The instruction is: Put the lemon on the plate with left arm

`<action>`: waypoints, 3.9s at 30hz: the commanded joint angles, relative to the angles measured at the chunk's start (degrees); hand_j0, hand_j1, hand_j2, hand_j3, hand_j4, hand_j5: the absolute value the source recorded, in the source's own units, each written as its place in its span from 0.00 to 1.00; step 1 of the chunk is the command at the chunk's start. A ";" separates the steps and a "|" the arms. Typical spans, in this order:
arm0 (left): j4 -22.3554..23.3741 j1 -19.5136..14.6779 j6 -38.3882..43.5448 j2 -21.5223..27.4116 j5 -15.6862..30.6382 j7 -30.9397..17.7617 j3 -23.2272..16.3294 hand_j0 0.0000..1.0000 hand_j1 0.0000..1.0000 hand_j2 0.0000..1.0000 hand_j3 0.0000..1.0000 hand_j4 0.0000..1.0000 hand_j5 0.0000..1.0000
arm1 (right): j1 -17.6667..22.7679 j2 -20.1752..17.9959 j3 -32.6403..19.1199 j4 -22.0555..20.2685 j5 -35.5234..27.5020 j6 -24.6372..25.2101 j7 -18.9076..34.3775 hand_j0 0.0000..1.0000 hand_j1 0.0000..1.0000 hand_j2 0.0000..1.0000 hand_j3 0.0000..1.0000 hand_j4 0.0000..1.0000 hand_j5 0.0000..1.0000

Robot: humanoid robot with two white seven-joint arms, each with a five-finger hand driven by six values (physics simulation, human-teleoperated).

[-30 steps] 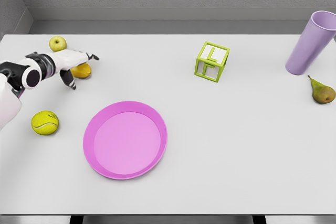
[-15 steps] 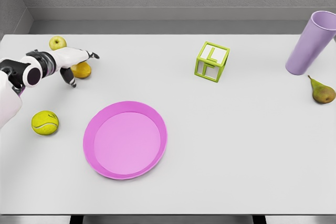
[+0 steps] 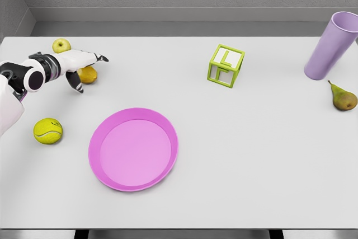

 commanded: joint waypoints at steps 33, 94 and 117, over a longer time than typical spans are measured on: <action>-0.01 0.18 -1.20 0.88 1.25 0.02 -0.80 0.90 0.90 0.90 0.90 0.90 0.90 | 0.00 0.00 0.01 -0.01 -0.01 0.00 0.02 1.00 1.00 1.00 1.00 1.00 1.00; -28.83 7.38 -0.32 13.01 8.28 0.02 -0.01 0.61 0.61 0.61 0.61 0.61 0.61 | 0.00 0.00 0.01 -0.01 -0.01 0.00 0.02 1.00 1.00 1.00 1.00 1.00 1.00; -34.99 15.82 -32.94 18.82 19.98 0.02 -0.18 0.56 0.56 0.56 0.56 0.56 0.56 | 0.00 0.00 0.01 -0.01 -0.01 0.00 0.02 1.00 1.00 1.00 1.00 1.00 1.00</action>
